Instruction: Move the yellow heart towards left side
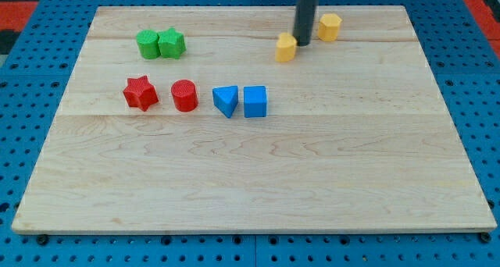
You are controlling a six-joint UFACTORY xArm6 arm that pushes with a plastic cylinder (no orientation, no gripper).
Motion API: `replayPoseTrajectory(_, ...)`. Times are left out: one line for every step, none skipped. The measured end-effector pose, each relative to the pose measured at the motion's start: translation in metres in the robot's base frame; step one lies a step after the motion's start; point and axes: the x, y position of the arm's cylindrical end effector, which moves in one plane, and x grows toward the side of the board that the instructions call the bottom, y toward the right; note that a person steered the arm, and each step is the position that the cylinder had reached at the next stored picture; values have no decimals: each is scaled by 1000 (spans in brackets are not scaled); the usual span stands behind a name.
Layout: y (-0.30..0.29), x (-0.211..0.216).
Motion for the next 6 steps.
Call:
replayPoseTrajectory(19,20)
replayPoseTrajectory(-21,7)
replayPoseTrajectory(-42,-13)
replayPoseTrajectory(-4,8)
replayPoseTrajectory(-2,32)
replayPoseTrajectory(-52,24)
